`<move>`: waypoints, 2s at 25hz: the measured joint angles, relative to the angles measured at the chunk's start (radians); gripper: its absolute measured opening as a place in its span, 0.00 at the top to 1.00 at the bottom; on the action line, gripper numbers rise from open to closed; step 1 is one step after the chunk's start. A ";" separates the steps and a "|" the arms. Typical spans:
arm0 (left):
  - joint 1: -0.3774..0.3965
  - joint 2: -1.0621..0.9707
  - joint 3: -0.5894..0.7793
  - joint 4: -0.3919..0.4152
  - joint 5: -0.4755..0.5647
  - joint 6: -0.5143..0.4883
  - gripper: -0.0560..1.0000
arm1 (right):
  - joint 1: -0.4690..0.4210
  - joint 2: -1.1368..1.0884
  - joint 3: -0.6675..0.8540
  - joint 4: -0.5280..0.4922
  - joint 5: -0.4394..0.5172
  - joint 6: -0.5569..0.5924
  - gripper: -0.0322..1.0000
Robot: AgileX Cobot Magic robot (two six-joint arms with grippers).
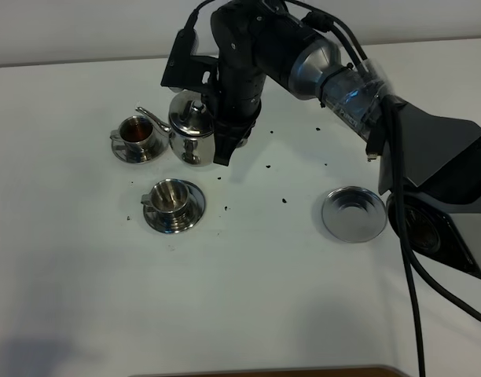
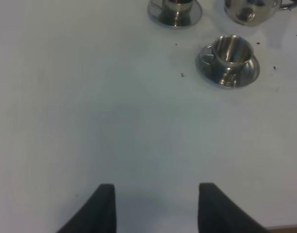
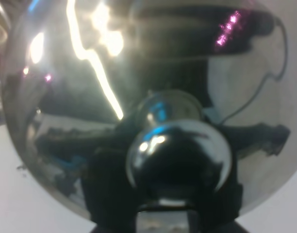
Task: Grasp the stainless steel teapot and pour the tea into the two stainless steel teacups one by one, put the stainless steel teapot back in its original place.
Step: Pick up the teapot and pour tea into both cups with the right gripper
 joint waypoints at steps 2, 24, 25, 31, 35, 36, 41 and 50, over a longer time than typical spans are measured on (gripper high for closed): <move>0.000 0.000 0.000 0.000 0.000 0.000 0.52 | -0.002 0.001 0.000 -0.025 0.001 0.000 0.78; 0.000 0.000 0.000 0.000 0.000 0.000 0.52 | 0.044 -0.463 0.407 -0.095 0.003 0.174 0.78; 0.000 0.000 0.000 0.000 0.000 0.000 0.52 | 0.054 -0.483 0.442 -0.098 0.002 0.181 0.78; 0.000 0.000 0.000 0.000 0.000 0.000 0.52 | 0.105 -0.562 0.710 -0.148 -0.064 0.248 0.78; 0.000 0.000 0.000 0.000 0.000 0.000 0.52 | 0.115 -0.591 0.858 -0.175 -0.243 0.281 0.78; 0.000 0.000 0.000 0.000 0.000 0.000 0.52 | 0.115 -0.592 0.890 -0.188 -0.278 0.286 0.78; 0.000 0.000 0.000 0.000 0.000 0.000 0.52 | 0.128 -0.572 0.973 -0.306 -0.442 0.310 0.78; 0.000 0.000 0.000 0.000 0.000 0.000 0.52 | 0.227 -0.469 0.977 -0.696 -0.473 0.474 0.78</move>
